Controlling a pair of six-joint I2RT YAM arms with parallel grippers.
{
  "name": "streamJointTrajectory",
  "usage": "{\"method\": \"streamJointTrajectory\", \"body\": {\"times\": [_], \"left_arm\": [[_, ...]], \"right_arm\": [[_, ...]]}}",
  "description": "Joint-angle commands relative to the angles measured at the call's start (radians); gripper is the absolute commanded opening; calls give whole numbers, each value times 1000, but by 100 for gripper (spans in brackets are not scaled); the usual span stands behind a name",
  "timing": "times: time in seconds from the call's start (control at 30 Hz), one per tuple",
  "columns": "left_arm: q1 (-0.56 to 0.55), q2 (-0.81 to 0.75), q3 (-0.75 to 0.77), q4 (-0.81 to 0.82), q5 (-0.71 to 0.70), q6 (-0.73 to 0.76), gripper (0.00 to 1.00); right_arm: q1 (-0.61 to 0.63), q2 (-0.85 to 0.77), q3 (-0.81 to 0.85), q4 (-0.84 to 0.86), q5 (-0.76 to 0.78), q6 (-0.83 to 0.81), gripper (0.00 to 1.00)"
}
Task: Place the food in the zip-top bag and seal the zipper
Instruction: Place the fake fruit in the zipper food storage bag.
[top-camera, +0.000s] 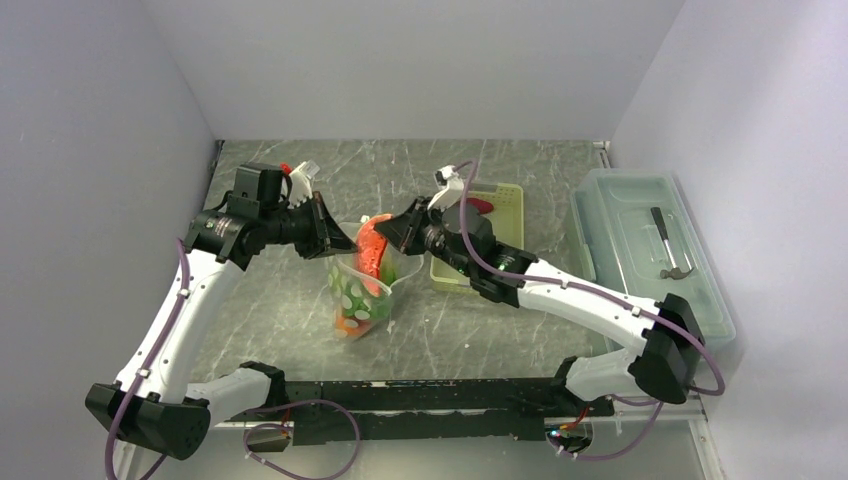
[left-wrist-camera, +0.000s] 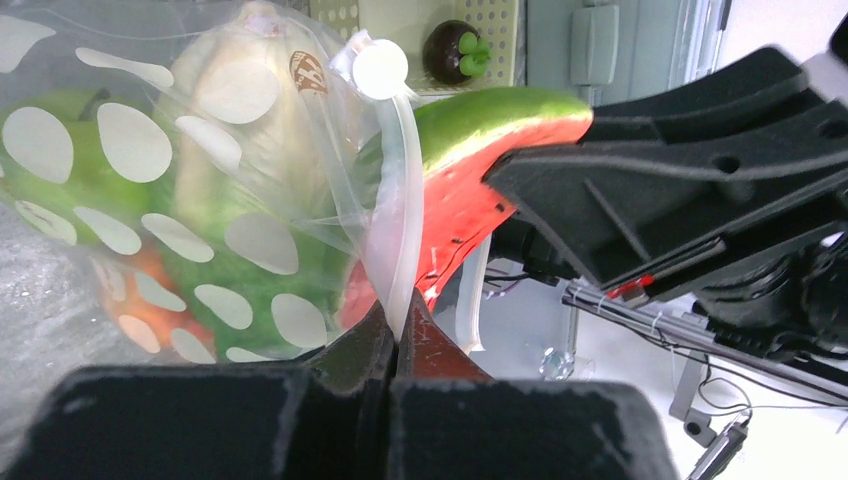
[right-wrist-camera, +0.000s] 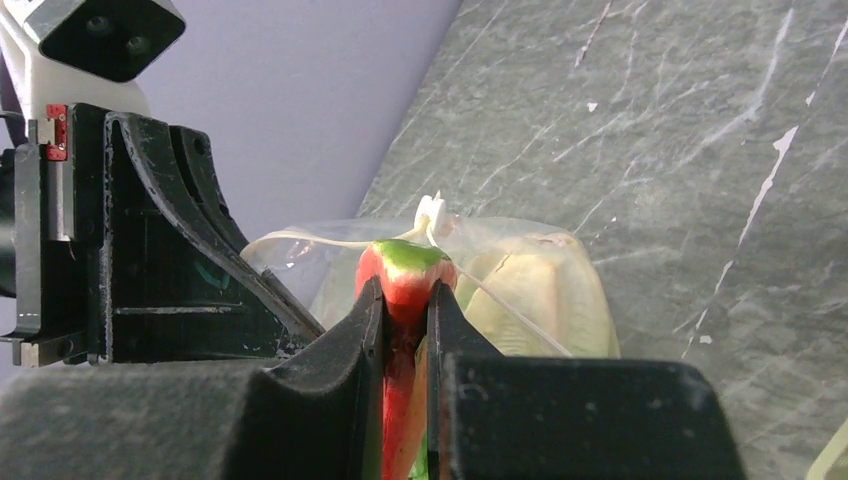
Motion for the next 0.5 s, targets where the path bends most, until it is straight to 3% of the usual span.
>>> {"method": "streamJointTrajectory", "body": {"times": [0.0, 0.47], "left_arm": [[3, -24, 10, 86, 8, -83, 0], [3, -8, -9, 71, -43, -164, 0]], "right_arm": [[58, 16, 21, 48, 174, 77, 0], [158, 124, 64, 36, 477, 195, 0]]}}
